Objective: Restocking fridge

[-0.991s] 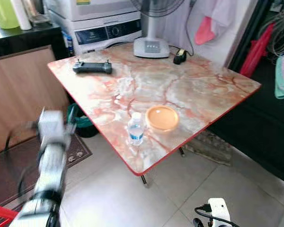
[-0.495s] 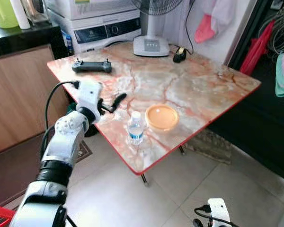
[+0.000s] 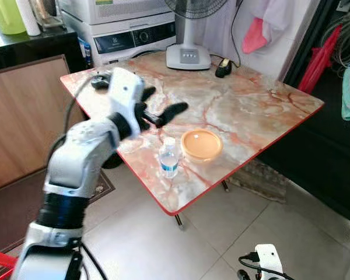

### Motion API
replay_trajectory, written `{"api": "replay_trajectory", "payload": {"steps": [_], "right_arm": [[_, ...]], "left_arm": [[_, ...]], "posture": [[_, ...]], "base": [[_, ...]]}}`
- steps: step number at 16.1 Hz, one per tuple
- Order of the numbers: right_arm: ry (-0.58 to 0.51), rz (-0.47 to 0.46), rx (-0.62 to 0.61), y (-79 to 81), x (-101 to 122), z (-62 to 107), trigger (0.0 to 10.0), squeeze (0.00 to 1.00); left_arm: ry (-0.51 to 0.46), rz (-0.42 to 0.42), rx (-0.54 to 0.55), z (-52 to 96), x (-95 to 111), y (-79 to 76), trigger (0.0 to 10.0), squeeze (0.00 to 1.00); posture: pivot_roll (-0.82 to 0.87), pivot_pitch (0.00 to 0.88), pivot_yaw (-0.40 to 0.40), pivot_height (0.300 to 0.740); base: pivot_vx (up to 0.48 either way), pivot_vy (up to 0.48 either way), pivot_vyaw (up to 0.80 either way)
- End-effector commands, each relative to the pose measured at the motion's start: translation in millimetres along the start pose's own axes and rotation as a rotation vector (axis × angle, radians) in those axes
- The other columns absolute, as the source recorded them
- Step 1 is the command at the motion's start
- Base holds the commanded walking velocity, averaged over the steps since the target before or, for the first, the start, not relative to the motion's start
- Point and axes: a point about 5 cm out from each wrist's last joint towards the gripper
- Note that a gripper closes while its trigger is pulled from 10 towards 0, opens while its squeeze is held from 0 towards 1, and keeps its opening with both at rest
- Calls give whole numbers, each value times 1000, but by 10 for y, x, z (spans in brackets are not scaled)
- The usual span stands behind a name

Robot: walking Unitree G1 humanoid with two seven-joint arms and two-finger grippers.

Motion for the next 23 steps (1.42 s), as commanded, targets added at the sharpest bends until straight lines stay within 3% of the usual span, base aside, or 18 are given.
{"api": "replay_trajectory", "payload": {"steps": [1,2,3,5,7,9,11,12,13,16,17,19,21,23], "right_arm": [[11,-3,-6,-25,-22,7,10000,0],[11,-4,-6,-25,-23,7,10000,0],[12,-4,-7,-26,-23,7,10000,0],[12,-2,-7,-26,-23,7,10000,0],[13,4,-6,-30,-21,8,10000,0],[11,4,-9,-31,-18,8,10000,0],[9,2,-9,-29,-16,7,10000,0],[3,26,-20,-39,-4,8,10000,0],[0,23,-32,-45,-3,9,10000,0],[-5,5,-42,-44,-10,8,10000,0],[-16,5,-61,-56,-10,11,10000,0],[-22,6,-63,-57,-12,12,10000,0],[-28,-1,-67,-58,-13,13,10000,0],[-26,6,-64,-56,-18,13,10000,0]], "left_arm": [[58,-20,28,-50,-65,-7,10000,0],[138,-42,118,-84,-225,34,10000,0],[187,-39,289,-97,-343,165,10000,0],[191,19,482,-54,-371,339,10000,0],[176,22,446,-97,-287,313,10000,0],[89,-31,353,-186,-132,155,10000,0],[-27,-23,424,-205,-25,176,10000,0],[-139,20,481,-159,46,239,10000,0],[-167,-12,517,-124,55,280,10000,0],[-214,-162,579,27,-81,391,10000,0],[-151,-352,593,164,-273,467,10000,0],[-143,-475,534,247,-441,434,10000,0],[-173,-503,515,261,-519,373,10000,0],[-185,-477,528,259,-663,289,10000,0]], "posture": [[94,0,-55,740],[94,0,-55,740],[94,0,-55,740],[94,0,-55,740],[89,0,-53,740],[89,0,-53,740],[92,0,-57,740],[92,0,-57,740],[92,0,-57,740],[82,0,-48,740],[82,0,-50,740],[87,0,-47,740],[87,0,-46,740],[80,0,-46,740]], "base": [[0,0,0],[0,0,0],[0,0,0],[0,0,0],[0,0,0],[0,0,0],[0,0,0],[0,0,0],[0,0,0],[0,0,0],[0,0,0],[0,0,0],[0,0,0],[0,0,0]]}}
Point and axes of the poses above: a point about 5 cm out from each wrist's last joint towards the gripper, its own z axis pointing back from the gripper into the wrist, its own x axis along the axis of the wrist's last joint, y = z × x, and after that the axes turned 6 degrees about z, right-handed
